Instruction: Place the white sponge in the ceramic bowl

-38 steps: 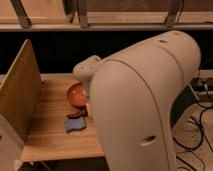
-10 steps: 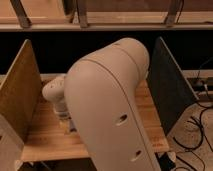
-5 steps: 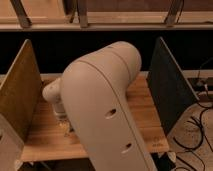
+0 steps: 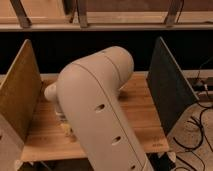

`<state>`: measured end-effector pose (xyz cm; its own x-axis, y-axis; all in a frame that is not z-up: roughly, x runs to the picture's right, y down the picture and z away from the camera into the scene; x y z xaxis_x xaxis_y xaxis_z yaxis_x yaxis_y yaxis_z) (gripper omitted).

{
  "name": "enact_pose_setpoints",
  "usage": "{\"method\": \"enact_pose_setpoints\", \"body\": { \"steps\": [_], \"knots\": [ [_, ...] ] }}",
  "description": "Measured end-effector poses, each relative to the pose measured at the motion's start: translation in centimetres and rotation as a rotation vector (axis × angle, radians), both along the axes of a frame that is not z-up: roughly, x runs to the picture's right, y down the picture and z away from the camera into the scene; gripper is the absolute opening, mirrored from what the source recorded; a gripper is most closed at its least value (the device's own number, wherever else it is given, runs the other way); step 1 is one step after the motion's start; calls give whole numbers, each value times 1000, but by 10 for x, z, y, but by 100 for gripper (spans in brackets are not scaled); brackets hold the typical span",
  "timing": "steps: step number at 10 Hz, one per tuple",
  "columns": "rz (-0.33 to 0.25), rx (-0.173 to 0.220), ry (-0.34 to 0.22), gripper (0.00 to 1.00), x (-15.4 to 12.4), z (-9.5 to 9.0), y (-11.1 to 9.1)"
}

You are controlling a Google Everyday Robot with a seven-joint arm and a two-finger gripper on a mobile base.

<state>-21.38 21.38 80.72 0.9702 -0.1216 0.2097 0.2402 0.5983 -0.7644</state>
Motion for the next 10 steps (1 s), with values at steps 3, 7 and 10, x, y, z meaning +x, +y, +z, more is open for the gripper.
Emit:
{"method": "enact_pose_setpoints", "body": {
  "steps": [3, 7, 10],
  "knots": [
    [-13, -10, 11, 66, 4, 9, 5],
    [-12, -25, 27, 60, 10, 18, 14],
    [6, -26, 41, 32, 13, 21, 15]
  ]
}}
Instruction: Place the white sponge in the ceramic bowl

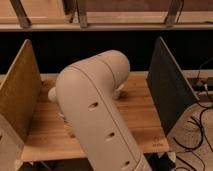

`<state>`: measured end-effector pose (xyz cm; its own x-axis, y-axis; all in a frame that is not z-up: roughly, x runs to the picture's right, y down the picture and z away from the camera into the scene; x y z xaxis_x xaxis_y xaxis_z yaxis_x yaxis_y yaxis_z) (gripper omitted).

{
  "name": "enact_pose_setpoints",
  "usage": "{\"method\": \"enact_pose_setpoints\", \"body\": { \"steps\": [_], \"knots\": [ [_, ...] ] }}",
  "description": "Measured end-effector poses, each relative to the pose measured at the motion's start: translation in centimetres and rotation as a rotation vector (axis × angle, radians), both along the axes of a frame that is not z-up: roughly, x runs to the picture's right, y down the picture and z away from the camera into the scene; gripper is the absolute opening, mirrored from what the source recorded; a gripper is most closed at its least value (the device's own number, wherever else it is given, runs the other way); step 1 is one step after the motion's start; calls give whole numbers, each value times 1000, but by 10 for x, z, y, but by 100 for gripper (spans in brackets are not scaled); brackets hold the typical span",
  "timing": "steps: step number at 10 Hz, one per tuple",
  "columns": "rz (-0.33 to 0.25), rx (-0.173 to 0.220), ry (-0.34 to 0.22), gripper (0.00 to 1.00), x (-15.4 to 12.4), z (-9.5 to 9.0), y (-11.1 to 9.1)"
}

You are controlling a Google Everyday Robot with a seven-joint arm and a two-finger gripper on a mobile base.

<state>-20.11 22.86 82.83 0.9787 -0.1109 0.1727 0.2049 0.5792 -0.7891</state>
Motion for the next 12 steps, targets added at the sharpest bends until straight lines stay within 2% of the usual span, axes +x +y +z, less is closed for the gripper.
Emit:
{"method": "enact_pose_setpoints", "body": {
  "steps": [3, 6, 9, 10, 12],
  "knots": [
    [19, 19, 9, 3, 5, -1, -6],
    [42, 85, -41, 0, -9, -11, -33],
    [33, 211, -114, 0, -27, -24, -87],
    [36, 237, -116, 0, -25, -26, -99],
    [73, 316, -115, 0, -8, -27, -137]
  ]
}}
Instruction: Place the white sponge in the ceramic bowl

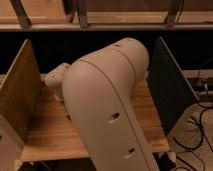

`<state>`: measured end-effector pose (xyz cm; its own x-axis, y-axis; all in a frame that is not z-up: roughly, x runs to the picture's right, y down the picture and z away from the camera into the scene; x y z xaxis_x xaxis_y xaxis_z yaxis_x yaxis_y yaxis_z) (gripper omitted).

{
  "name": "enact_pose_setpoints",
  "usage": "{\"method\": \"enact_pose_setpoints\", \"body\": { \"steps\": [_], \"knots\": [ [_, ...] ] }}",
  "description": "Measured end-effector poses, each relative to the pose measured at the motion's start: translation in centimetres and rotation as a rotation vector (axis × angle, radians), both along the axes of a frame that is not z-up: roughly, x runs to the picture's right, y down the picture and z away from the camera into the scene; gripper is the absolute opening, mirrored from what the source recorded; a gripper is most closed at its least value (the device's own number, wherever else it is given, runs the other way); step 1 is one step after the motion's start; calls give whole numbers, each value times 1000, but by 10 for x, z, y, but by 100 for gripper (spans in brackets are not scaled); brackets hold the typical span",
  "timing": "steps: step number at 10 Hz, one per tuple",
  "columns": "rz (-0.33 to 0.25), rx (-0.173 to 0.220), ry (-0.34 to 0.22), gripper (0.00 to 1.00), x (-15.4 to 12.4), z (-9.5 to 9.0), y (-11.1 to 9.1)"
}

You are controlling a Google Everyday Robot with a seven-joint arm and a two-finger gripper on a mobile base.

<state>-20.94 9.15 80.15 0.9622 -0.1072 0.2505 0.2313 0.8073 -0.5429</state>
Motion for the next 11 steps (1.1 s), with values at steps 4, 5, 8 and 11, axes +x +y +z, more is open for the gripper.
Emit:
{"method": "enact_pose_setpoints", "body": {
  "steps": [4, 5, 8, 11],
  "knots": [
    [76, 98, -32, 0, 29, -5, -42],
    [74, 97, -36, 0, 25, -6, -41],
    [49, 117, -22, 0, 33, 5, -38],
    [3, 209, 21, 0, 68, 29, -65]
  ]
}}
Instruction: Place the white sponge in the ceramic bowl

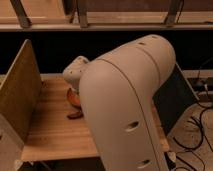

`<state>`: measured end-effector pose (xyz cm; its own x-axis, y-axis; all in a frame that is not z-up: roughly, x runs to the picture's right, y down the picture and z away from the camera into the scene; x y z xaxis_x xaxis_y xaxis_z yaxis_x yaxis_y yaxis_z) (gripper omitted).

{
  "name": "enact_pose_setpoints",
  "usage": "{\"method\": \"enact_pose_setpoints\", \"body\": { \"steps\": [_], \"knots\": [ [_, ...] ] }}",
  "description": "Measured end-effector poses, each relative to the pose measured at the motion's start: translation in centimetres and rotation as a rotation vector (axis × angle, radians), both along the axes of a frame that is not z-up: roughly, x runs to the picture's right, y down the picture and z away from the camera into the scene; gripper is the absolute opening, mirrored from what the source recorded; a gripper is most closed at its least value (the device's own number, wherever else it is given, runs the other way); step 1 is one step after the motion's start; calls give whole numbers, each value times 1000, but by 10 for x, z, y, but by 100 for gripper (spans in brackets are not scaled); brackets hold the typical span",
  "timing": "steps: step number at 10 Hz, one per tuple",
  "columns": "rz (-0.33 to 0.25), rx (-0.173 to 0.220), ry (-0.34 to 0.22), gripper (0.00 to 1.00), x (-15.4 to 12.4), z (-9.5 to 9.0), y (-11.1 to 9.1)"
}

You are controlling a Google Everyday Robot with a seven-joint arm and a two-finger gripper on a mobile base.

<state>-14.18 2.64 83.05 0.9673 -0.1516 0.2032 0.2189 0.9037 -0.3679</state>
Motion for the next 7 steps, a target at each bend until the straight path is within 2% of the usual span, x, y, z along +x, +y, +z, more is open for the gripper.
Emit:
{"method": "enact_pose_setpoints", "body": {
  "steps": [2, 3, 5, 7],
  "knots": [
    [20, 64, -18, 0, 15, 9, -24],
    [62, 93, -58, 0, 14, 13, -32],
    [115, 104, -130, 0, 7, 22, -29],
    [140, 99, -228, 0, -7, 34, -19]
  ]
}}
